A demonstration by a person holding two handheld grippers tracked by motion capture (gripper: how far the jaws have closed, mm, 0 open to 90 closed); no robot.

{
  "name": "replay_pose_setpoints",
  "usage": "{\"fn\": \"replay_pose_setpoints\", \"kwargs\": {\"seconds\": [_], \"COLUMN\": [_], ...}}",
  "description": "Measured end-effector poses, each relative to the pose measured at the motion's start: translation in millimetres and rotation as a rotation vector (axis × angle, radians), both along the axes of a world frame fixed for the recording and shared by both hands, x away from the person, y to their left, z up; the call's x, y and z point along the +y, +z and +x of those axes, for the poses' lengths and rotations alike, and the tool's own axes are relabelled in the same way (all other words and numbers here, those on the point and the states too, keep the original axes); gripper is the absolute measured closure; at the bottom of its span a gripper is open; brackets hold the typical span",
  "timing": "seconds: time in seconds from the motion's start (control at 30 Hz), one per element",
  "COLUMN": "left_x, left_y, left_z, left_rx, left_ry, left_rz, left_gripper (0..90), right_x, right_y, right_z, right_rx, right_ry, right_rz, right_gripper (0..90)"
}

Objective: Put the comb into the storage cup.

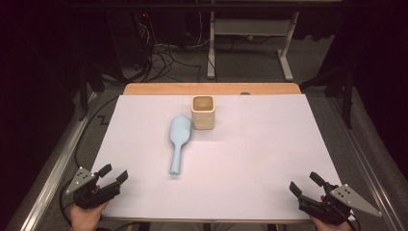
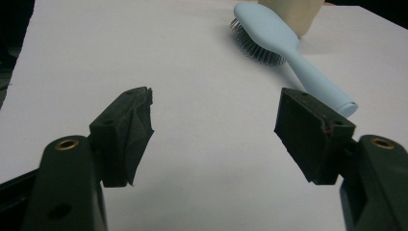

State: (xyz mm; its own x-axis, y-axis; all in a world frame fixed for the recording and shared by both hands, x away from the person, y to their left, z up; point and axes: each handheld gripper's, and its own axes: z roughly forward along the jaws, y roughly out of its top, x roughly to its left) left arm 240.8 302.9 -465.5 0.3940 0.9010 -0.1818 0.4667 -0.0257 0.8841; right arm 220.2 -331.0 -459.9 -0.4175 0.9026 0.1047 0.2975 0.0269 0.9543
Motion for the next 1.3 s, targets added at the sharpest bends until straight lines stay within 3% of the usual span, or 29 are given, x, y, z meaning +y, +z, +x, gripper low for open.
{"fn": "replay_pose_setpoints", "kwargs": {"seconds": [1.3], "left_x": [-1.9], "left_y": [4.9], "left_z": [-3.7], "left_rx": [-0.028], "left_ry": [-0.004], "left_rz": [-0.025], "left_gripper": [29.7], "right_x": [1.5], "right_y": [-0.5], "right_z": [0.5], "right_rx": [0.001], "right_ry": [0.035], "right_rz": [0.006], "right_gripper": [19.8]}}
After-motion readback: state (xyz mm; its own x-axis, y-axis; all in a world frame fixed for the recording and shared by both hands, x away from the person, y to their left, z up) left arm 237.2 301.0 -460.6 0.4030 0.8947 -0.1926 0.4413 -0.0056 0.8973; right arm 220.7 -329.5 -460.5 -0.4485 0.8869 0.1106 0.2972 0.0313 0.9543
